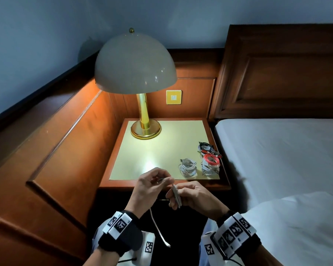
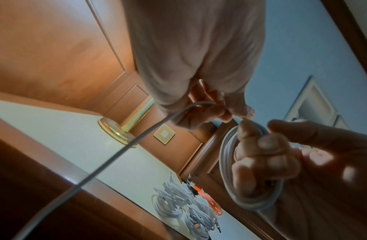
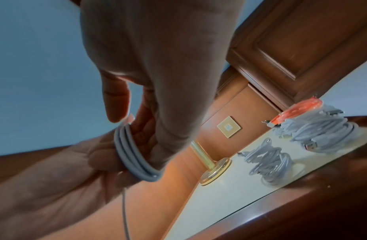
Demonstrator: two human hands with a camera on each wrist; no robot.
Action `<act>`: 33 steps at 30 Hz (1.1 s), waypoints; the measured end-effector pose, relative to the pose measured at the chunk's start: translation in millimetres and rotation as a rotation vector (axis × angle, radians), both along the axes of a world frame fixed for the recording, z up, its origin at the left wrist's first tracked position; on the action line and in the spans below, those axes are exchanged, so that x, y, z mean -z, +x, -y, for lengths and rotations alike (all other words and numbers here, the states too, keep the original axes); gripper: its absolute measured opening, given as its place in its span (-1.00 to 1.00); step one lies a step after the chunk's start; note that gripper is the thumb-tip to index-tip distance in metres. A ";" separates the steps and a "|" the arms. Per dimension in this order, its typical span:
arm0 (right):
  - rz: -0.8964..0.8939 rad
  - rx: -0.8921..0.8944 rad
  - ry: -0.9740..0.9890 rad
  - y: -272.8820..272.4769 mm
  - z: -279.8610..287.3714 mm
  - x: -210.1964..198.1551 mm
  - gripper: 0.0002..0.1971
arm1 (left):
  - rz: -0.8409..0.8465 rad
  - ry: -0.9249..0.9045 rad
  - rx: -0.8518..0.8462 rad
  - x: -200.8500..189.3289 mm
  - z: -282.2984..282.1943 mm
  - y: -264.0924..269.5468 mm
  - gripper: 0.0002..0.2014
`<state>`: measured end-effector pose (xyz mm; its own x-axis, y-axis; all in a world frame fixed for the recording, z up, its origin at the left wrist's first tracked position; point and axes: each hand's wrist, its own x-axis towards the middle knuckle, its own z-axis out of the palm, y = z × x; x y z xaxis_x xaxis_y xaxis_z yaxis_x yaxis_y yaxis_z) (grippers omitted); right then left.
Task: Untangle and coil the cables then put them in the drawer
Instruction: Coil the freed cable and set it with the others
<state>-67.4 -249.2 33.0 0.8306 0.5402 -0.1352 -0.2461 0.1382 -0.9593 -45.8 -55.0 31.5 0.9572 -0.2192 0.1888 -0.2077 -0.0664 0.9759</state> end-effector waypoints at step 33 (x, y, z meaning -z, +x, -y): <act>0.970 0.276 -0.807 16.9 1.5 13.8 -0.90 | 0.210 0.462 -0.010 16.0 9.1 -20.4 -0.77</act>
